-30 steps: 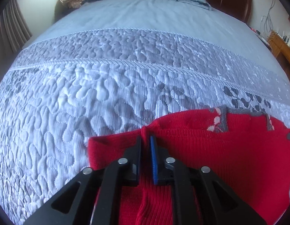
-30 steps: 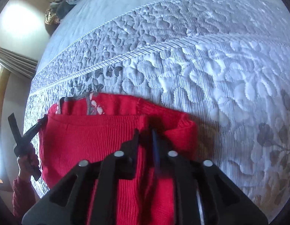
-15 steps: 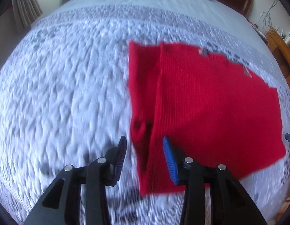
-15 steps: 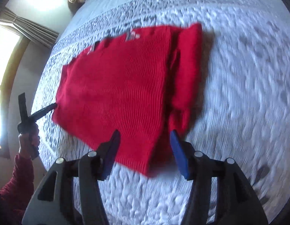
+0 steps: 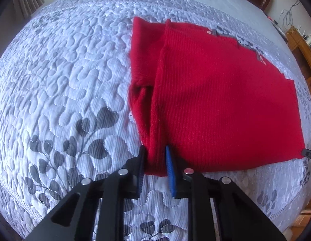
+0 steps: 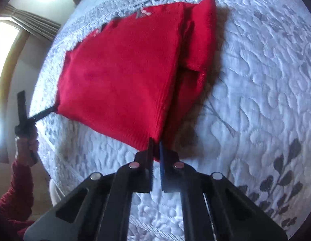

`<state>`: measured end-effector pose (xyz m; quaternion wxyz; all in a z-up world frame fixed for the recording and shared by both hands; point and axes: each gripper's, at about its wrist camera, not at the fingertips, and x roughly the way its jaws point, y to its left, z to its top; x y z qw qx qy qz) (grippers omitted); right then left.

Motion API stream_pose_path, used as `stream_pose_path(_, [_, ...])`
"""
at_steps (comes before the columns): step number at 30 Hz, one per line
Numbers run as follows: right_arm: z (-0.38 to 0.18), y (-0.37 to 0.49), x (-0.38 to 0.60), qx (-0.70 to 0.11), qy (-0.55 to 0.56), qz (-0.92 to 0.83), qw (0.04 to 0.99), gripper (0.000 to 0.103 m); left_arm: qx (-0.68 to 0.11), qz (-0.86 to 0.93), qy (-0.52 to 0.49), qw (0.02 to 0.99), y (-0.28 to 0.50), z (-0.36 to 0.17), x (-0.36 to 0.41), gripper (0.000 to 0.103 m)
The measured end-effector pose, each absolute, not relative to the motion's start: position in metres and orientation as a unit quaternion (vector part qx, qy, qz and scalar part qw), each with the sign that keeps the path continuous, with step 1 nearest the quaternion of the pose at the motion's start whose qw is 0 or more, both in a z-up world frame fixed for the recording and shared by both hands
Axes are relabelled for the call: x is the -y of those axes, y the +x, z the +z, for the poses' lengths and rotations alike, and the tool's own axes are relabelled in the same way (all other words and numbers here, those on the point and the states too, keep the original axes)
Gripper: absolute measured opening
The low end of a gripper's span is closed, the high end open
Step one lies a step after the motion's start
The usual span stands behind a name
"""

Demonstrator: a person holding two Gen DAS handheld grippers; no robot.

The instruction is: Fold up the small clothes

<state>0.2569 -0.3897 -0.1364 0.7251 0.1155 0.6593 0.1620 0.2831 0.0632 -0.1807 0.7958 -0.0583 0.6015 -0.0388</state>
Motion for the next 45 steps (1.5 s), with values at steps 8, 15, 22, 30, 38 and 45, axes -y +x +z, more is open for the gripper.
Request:
stream_pose_path(8, [-0.143,0.255,0.402,-0.654,0.16,0.161,0.722,0.061,-0.602,-0.059,-0.084,0.792,0.281,-0.177,-0.072,0.037])
stream_pose_path(15, [-0.126,0.28,0.436,-0.62,0.234,0.153,0.733,0.085,-0.594,-0.061,-0.179,0.782,0.294,-0.174,-0.113,0.058])
stream_pose_path(22, [-0.154,0.314,0.441,-0.627,0.257,0.153,0.719,0.086,-0.586,-0.062,-0.191,0.785,0.333,-0.182,-0.116,0.058])
stream_pose_path(30, [-0.171,0.339,0.42,-0.609,0.286,0.202,0.711,0.071,-0.588,-0.085,-0.194,0.781,0.36,-0.189,-0.102,0.056])
stream_pose_path(38, [-0.179,0.331,0.41,-0.611,0.3,0.226,0.697,0.015,-0.598,-0.138,-0.226,0.757,0.348,-0.193,-0.078,0.018])
stream_pose_path(45, [-0.141,0.316,0.414,-0.625,0.241,0.195,0.716,0.012,-0.597,-0.13,-0.198,0.766,0.322,-0.163,-0.065,0.013])
